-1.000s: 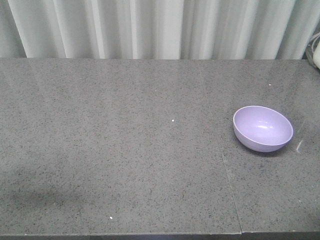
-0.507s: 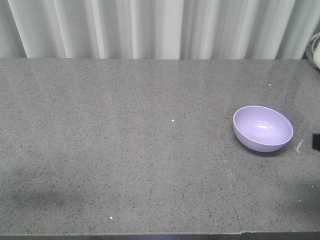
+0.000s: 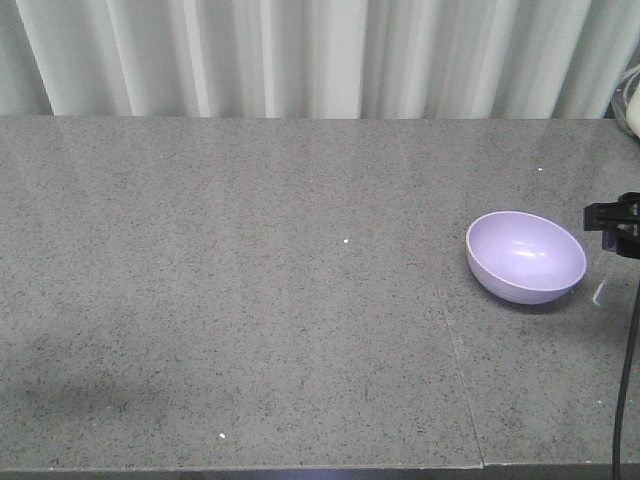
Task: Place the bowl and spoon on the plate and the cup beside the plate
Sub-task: 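Lower the right gripper onto the lavender bowl rim and grip it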
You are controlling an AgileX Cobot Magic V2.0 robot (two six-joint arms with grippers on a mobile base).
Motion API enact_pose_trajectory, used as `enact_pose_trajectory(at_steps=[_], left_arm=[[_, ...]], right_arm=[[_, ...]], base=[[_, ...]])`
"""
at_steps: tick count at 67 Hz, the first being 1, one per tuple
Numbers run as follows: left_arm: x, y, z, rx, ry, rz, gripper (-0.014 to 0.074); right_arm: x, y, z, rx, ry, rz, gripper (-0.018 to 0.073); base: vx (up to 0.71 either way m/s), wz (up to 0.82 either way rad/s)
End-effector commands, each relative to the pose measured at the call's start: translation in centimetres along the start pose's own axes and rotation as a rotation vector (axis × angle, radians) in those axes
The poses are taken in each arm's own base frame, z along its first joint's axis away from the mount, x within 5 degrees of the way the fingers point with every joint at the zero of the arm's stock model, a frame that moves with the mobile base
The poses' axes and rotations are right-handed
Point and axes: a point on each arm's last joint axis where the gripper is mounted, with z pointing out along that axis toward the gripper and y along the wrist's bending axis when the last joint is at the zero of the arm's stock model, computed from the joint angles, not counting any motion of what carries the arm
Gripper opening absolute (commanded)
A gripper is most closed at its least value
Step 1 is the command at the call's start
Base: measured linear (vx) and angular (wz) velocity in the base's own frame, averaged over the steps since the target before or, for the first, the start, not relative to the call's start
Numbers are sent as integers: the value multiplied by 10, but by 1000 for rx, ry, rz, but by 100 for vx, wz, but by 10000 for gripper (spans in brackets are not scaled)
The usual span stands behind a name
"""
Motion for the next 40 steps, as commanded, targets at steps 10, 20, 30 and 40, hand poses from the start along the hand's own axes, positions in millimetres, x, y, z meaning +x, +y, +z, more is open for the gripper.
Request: enact_pose_trajectory(at_steps=[10, 20, 30, 40], left_arm=[[-7, -3, -9, 30, -82, -7, -6], [-7, -3, -9, 30, -82, -8, -6], [-7, -3, -9, 30, -82, -8, -6], [-7, -3, -9, 31, -83, -8, -6]], right_arm=[[-25, 2, 25, -10, -110, -32, 454], [-27, 4, 51, -14, -91, -36, 454], [-26, 6, 76, -16, -63, -40, 454], [-23, 7, 99, -17, -31, -43, 454]], base=[[0, 0], [0, 0], [0, 0], [0, 0]])
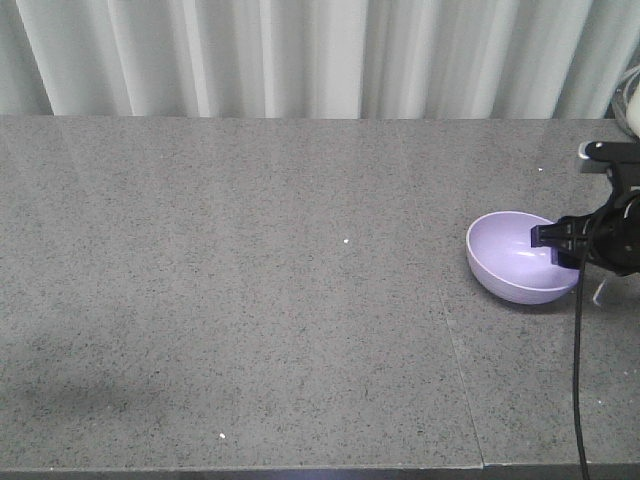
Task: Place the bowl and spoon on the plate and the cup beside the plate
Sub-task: 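Lower the right gripper onto the lavender bowl rim and grip it, then lift the spoon and bowl off the counter with both grippers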
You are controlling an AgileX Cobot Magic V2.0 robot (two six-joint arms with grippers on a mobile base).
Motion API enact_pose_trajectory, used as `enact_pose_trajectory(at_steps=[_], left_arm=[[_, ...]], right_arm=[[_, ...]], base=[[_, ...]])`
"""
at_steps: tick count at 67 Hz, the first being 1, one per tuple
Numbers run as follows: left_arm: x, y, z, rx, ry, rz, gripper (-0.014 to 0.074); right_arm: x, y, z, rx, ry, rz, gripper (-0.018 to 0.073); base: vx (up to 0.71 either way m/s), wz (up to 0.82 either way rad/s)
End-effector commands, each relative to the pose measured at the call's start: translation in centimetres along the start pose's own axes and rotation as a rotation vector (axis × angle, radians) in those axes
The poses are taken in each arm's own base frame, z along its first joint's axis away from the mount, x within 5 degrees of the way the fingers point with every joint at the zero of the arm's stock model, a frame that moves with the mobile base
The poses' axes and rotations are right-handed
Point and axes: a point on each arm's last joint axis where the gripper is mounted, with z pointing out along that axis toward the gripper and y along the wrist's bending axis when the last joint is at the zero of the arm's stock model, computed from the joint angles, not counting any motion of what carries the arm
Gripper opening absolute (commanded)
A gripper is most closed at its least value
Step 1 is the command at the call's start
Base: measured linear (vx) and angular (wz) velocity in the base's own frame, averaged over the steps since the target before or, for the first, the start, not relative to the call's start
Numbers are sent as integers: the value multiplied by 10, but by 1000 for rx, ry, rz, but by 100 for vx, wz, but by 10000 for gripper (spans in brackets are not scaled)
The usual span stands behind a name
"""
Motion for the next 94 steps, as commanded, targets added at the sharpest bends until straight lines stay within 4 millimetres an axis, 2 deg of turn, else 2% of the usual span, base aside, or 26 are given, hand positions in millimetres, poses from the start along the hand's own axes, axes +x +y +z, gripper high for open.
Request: enact_pose_trajectory(at_steps=[1, 9, 15, 23, 35, 47, 53, 70, 77, 94], left_arm=[[-7, -3, -9, 31, -83, -8, -6], [-7, -3, -9, 31, -83, -8, -6], [-7, -3, -9, 31, -83, -8, -6], [-7, -3, -9, 31, -83, -8, -6], [-7, -3, -9, 31, -83, -8, -6], [-7, -3, -9, 31, -83, -8, -6], [-7, -3, -9, 31, -83, -8, -6], [-7, -3, -9, 31, -83, -8, -6], [-7, -3, -9, 31, -83, -8, -6], [-7, -3, -9, 31, -83, -8, -6]], right_arm=[[-16, -1, -7, -4, -108, -9, 454], [-16, -1, 4, -6, -101, -10, 440], [-16, 0, 6, -9, -101, -5, 389], [-16, 0, 6, -9, -105, -5, 248], [-16, 0, 6, -10, -105, 6, -17], [-17, 0, -2, -10, -116, 5, -11], [-19, -1, -16, -11, -141, 7, -10], [-16, -5, -86, -7, -235, 16, -7], [-9, -7, -122, -4, -275, 22, -6], [20, -13, -189, 3, -328, 36, -6]], base=[[0, 0], [0, 0], [0, 0], [0, 0], [0, 0], [0, 0], [0, 0], [0, 0], [0, 0], [0, 0]])
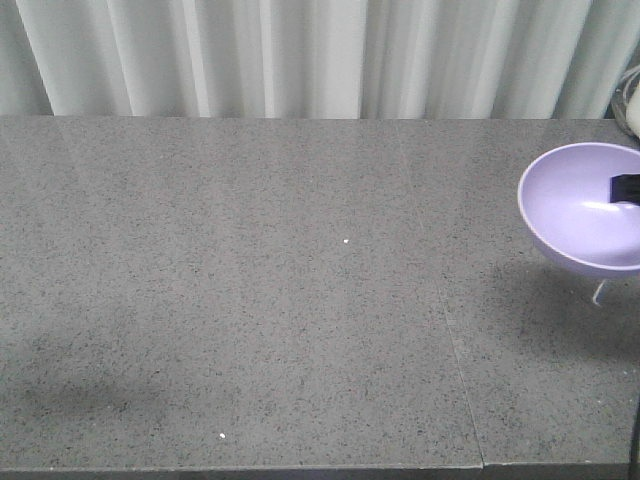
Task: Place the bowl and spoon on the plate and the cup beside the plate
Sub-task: 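Lift the spoon and bowl off the counter with both grippers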
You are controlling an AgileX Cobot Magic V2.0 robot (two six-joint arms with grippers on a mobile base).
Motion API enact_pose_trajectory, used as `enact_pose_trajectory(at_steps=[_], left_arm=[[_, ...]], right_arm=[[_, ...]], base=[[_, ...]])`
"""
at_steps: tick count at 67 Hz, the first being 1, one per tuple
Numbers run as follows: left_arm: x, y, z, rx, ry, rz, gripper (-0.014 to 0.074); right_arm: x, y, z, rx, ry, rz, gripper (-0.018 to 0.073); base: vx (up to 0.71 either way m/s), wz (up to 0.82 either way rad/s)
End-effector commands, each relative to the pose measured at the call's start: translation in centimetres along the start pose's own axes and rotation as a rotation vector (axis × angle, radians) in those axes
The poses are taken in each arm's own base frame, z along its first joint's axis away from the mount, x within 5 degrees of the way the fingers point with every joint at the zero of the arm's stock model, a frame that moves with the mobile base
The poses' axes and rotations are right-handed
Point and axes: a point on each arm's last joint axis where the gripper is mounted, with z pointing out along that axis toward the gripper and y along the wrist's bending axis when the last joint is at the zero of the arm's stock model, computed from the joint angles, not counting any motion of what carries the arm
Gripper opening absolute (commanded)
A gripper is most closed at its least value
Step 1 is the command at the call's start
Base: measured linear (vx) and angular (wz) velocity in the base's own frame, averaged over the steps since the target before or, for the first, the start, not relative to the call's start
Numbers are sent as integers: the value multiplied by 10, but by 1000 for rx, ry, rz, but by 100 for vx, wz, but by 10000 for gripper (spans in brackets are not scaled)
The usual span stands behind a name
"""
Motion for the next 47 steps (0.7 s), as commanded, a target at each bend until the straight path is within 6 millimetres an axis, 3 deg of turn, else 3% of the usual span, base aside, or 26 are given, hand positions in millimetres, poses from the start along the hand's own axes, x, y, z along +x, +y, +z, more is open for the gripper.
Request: enact_pose_trajectory(at_steps=[1, 13, 24, 47], left_arm=[[-7, -3, -9, 31, -83, -8, -6], [-7, -3, -9, 31, -83, -8, -6], [-7, -3, -9, 31, -83, -8, -6], [-7, -3, -9, 31, -83, -8, -6]], right_arm=[[-3, -4, -39, 5, -110, -2, -6], [10, -7, -78, 6, -155, 6, -6], [15, -9, -101, 0, -237, 10, -6], [17, -10, -106, 0, -246, 11, -6]], base=[[0, 0], [0, 0], [0, 0], [0, 0]])
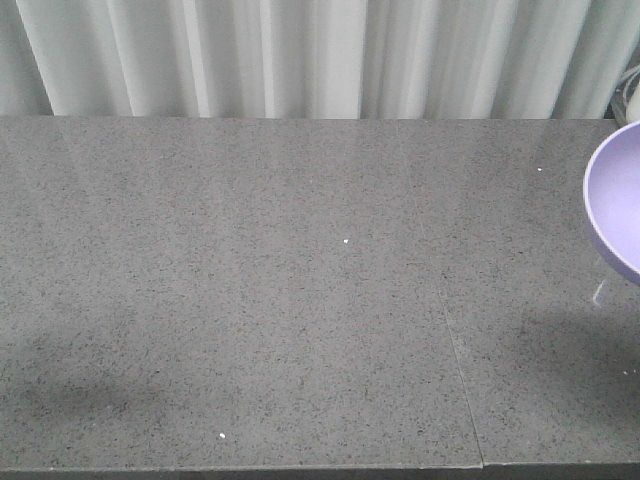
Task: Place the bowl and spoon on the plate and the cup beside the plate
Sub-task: 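Lift the spoon and bowl off the counter with both grippers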
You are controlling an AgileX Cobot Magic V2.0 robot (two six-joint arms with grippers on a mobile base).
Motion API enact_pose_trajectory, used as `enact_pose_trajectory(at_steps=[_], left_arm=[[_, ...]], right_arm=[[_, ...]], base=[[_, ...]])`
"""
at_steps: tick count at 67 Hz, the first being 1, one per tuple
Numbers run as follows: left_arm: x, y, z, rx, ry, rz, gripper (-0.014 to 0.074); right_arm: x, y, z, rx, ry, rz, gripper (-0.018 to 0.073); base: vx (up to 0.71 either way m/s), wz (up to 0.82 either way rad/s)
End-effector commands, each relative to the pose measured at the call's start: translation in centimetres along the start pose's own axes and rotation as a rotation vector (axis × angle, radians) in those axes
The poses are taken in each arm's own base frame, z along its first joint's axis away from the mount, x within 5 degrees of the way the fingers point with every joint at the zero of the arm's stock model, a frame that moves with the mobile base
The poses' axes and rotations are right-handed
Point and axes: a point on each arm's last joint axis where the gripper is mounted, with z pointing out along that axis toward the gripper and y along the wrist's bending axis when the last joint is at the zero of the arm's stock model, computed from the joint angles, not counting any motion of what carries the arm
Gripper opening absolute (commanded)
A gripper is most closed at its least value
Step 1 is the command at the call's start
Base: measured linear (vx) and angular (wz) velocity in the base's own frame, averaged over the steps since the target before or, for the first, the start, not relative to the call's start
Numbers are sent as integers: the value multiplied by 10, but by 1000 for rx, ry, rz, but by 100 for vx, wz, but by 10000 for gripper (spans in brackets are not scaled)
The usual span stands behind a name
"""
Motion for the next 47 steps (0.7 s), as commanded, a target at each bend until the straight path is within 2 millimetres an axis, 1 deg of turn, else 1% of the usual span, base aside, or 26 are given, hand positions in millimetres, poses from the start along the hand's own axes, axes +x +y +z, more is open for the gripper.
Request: enact_pose_trajectory(at_steps=[1, 47], left_arm=[[-7, -3, -9, 31, -83, -8, -6], [-7, -3, -9, 31, -83, -8, -6]], right_arm=[[-12, -1, -9, 2, -102, -8, -6], [-11, -1, -9, 2, -101, -8, -6]], base=[[0, 0], [0, 0]])
